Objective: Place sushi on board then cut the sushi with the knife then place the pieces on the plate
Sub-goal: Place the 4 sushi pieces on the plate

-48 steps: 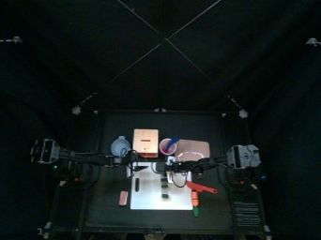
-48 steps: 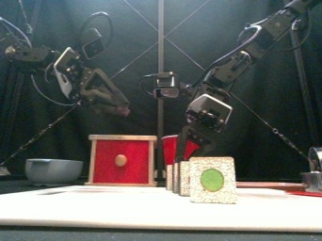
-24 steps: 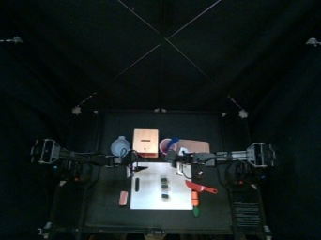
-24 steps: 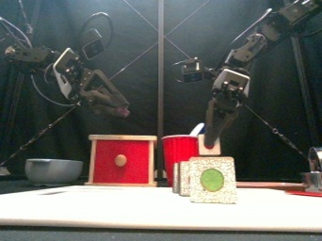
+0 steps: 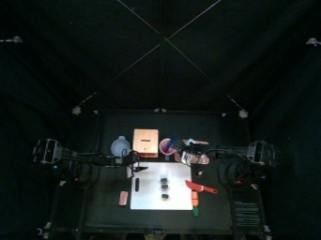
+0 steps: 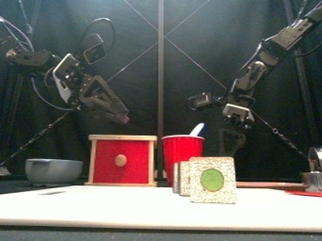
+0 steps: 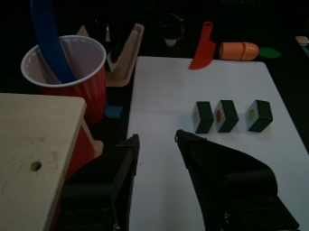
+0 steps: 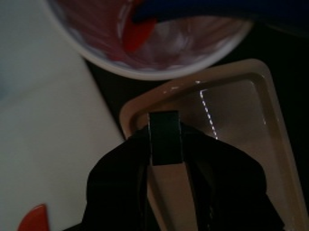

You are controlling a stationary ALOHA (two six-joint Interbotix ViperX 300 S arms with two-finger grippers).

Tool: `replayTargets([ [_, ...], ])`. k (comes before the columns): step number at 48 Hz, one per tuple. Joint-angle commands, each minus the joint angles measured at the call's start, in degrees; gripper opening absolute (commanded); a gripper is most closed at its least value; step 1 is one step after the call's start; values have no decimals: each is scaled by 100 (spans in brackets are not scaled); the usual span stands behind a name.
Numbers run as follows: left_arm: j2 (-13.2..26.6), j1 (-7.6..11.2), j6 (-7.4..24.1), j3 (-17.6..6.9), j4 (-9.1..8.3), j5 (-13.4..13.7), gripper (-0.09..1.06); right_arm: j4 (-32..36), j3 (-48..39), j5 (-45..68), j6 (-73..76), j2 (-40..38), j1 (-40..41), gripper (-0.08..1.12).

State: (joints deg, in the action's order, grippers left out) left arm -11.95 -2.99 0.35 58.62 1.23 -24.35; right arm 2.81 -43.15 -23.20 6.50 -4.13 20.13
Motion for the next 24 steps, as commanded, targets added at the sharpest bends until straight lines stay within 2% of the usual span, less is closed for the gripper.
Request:
replayTargets([
  [1,-26,9,-9,-105,0,-26,78,35,53,53,0,26,70,64],
  [12,-18,9,-9,-97,9,-35,78,97,53,-26,0,-62,97,82],
  [24,-26,9,0,-114,9,-26,78,44,299,-316,9,-510,-105,82],
])
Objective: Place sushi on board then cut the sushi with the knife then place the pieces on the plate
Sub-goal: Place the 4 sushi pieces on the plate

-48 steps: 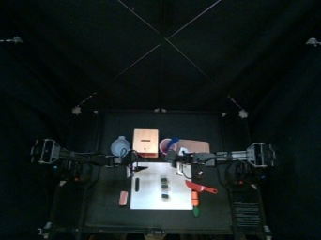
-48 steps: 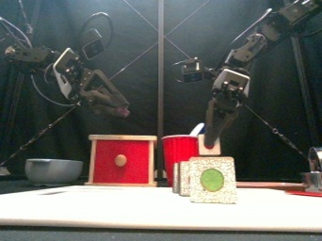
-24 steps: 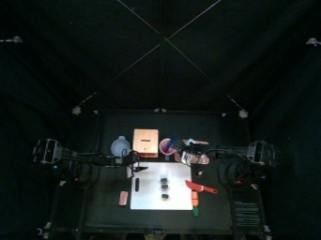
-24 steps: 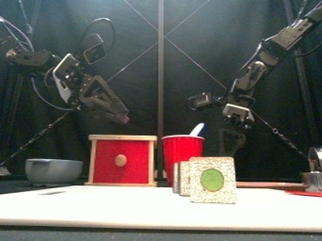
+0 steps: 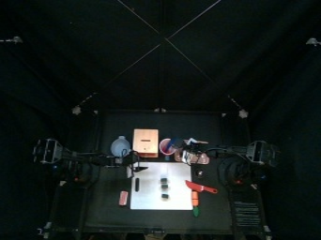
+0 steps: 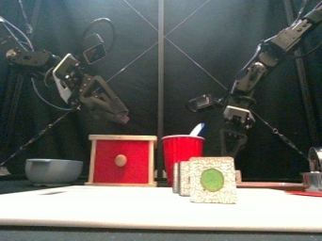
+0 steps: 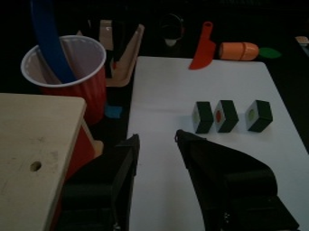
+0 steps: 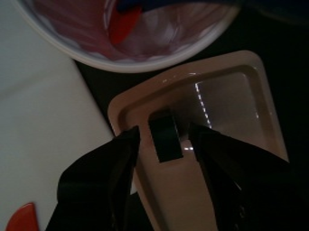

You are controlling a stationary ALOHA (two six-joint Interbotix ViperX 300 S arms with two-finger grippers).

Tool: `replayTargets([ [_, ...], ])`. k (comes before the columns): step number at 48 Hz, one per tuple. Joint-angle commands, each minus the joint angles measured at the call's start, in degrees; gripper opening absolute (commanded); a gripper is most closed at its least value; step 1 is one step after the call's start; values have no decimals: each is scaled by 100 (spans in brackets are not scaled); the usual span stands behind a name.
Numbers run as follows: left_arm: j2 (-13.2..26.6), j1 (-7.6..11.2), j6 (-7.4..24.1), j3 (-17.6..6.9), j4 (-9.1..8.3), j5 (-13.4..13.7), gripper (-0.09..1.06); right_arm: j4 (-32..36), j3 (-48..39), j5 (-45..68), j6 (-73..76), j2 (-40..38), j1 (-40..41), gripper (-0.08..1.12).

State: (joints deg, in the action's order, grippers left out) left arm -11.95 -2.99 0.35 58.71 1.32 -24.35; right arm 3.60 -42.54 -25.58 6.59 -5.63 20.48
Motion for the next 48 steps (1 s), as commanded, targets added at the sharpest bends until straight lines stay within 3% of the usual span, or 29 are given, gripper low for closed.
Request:
replayTargets([
  [1,-18,0,-9,-123,-9,-26,78,-44,281,-88,0,-387,-220,82],
  [12,-18,35,-9,-114,0,-26,78,62,791,-123,-18,-114,-1582,82],
  [21,-18,53,-18,-132,9,-26,78,-123,1143,-132,18,360,-2241,82],
  [48,-18,62,-9,-105,62,35,78,-237,1644,-79,-9,1063,-2373,82],
])
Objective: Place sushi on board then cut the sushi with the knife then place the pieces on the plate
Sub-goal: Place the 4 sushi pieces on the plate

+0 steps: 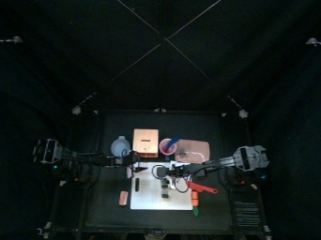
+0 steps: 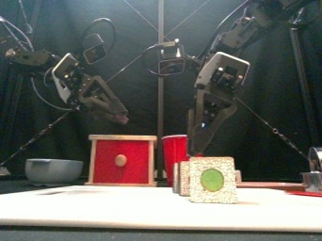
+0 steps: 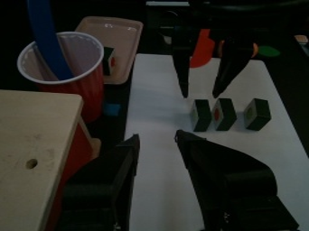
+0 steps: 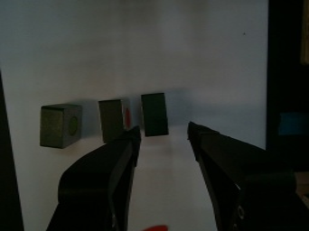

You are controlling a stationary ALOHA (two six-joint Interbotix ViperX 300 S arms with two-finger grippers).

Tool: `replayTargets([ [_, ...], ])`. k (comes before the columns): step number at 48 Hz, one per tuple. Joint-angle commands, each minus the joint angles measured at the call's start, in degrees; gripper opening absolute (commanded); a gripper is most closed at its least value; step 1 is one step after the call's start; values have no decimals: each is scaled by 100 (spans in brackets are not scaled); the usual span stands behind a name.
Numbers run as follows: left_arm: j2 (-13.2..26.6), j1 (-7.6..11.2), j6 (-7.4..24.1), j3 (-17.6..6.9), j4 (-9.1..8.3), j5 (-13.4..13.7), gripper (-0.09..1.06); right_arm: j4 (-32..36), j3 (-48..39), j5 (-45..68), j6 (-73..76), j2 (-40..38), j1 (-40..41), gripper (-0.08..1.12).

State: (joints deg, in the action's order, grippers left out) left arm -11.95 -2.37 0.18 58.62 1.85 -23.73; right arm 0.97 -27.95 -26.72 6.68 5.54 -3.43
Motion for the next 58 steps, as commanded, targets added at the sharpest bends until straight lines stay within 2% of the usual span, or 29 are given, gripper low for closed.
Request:
replayTargets([
  [1,-18,0,9,-88,9,-26,78,26,202,35,-18,-26,18,82],
  [19,-18,9,18,-79,0,-26,78,35,360,88,-18,396,18,79],
  [32,-18,9,18,-70,0,-26,78,0,281,220,0,352,35,53],
  [39,-18,9,18,-70,0,-26,78,9,-26,-35,0,-202,299,53],
  [49,-18,9,18,-70,0,-26,78,18,-809,-387,9,-1301,1125,53],
  [58,-18,9,18,-88,9,-26,78,105,-1327,-729,0,-1872,1881,53],
])
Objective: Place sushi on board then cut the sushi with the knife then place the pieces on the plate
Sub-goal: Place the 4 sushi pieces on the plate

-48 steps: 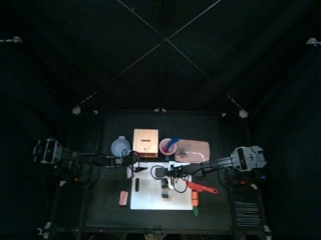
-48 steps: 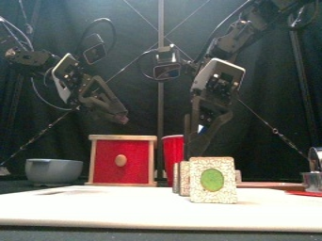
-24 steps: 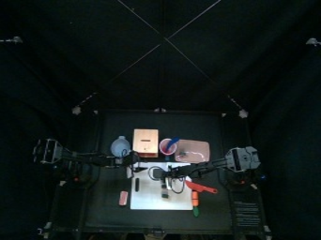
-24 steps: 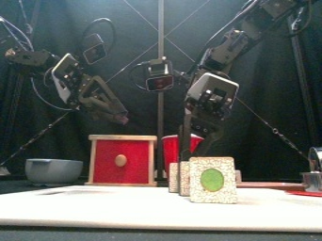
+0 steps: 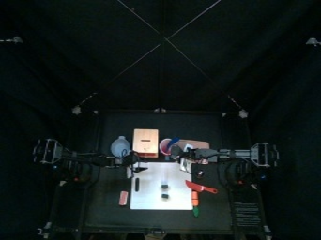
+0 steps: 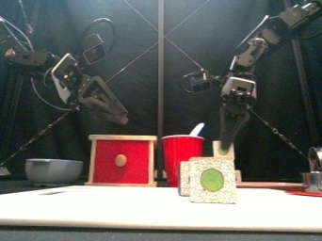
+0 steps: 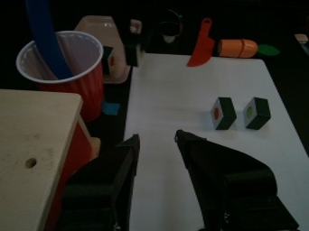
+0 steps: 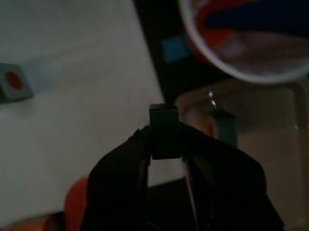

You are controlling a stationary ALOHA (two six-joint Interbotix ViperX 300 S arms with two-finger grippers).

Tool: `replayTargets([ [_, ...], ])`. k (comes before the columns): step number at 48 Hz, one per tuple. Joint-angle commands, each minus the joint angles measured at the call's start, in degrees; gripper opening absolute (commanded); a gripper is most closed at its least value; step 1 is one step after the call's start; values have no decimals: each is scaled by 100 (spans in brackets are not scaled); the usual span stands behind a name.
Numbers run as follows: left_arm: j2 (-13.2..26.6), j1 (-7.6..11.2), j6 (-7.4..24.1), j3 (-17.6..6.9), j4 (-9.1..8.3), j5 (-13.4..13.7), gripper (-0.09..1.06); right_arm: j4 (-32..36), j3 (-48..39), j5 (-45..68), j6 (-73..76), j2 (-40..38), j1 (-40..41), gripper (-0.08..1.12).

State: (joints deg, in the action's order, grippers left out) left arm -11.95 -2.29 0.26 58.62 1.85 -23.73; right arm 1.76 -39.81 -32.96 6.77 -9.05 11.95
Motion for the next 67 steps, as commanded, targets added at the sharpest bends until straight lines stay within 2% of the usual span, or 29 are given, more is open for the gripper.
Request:
replayTargets([
  [1,-18,0,9,-88,9,-26,78,35,-176,-132,-9,-439,413,53],
  [15,-18,0,-9,-105,9,-26,78,53,-536,-141,-9,-580,1090,54],
  [28,-18,-9,-9,-97,9,-26,78,62,-782,185,-26,-211,1371,55],
  [42,-18,-9,-9,-105,9,-26,78,114,-765,211,-18,-220,1380,80],
  [49,-9,-18,0,-105,9,-26,78,123,-606,26,-18,-501,1301,82],
  [57,-18,-18,0,-105,9,-26,78,-9,-255,18,-18,-589,448,82],
  [67,-18,-9,-9,-105,9,-26,78,-62,308,105,0,-202,-800,82],
])
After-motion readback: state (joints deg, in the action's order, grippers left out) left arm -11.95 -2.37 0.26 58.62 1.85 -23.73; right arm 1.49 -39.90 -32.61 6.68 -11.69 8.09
